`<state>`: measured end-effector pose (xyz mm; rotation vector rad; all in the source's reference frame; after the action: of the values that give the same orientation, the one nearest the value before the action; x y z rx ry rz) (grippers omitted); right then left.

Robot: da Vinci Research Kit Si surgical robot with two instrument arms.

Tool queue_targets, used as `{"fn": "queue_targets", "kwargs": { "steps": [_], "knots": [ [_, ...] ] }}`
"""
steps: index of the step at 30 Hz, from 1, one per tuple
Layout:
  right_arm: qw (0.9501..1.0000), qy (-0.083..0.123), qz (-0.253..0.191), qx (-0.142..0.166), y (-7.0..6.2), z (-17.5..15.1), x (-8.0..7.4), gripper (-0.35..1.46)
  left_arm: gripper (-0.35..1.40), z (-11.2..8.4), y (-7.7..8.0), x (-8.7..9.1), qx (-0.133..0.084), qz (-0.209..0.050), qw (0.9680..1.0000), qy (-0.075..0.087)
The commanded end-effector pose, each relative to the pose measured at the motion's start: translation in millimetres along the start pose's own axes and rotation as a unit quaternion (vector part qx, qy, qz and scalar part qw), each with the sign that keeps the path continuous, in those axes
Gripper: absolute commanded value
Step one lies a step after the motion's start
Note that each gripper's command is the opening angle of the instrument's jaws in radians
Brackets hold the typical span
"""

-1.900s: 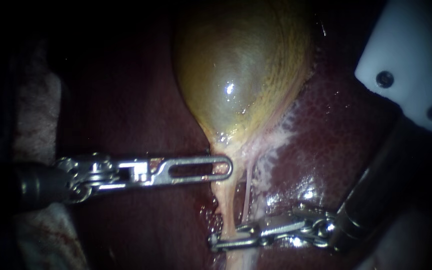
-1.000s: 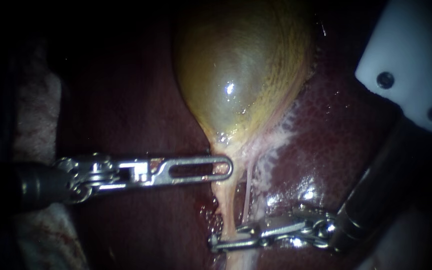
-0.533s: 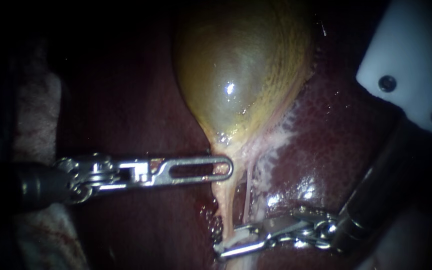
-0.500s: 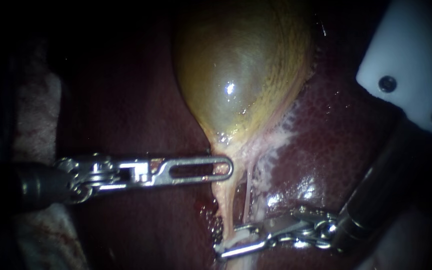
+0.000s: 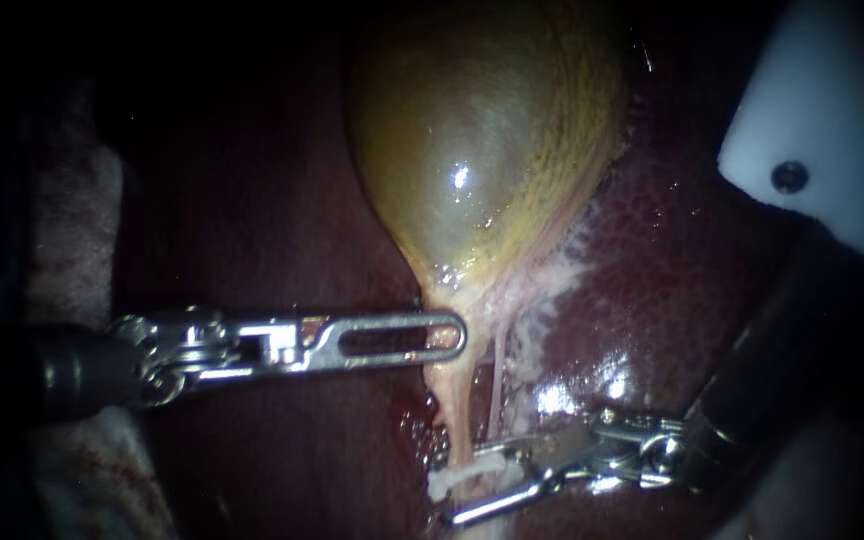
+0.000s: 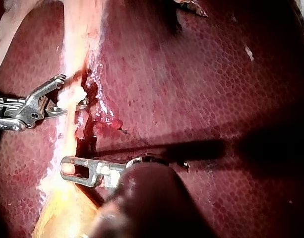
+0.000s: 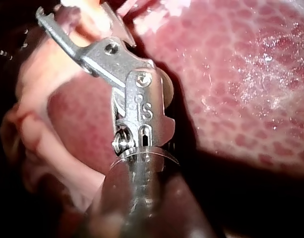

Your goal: Going back first clip left tube

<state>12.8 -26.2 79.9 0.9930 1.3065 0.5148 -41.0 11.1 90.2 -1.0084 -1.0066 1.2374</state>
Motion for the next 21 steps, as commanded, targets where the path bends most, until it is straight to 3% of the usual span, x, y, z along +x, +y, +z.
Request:
{"fn": "queue_targets", "kwargs": {
  "steps": [1, 8, 16, 21],
  "knots": [
    [1.0000, 0.001, -0.005, -0.002, 0.0, -0.1, 0.2, 0.50, -0.35, 0.0, 0.0, 0.0, 0.000, 0.000, 1.0000, 0.000],
    [0.9990, 0.002, -0.043, -0.012, 0.3, -0.7, 1.1, 0.52, -0.35, 0.0, 0.0, 0.0, 0.000, 0.000, 1.0000, 0.000],
    [0.9970, -0.011, -0.072, -0.027, 0.5, -2.4, 2.3, 0.53, -0.35, 0.0, 0.0, 0.0, 0.000, 0.000, 1.0000, 0.000],
    [0.9969, -0.014, -0.072, -0.030, 0.4, -3.6, 2.9, 0.53, -0.35, 0.0, 0.0, 0.0, 0.000, 0.000, 1.0000, 0.000]
  ]
}}
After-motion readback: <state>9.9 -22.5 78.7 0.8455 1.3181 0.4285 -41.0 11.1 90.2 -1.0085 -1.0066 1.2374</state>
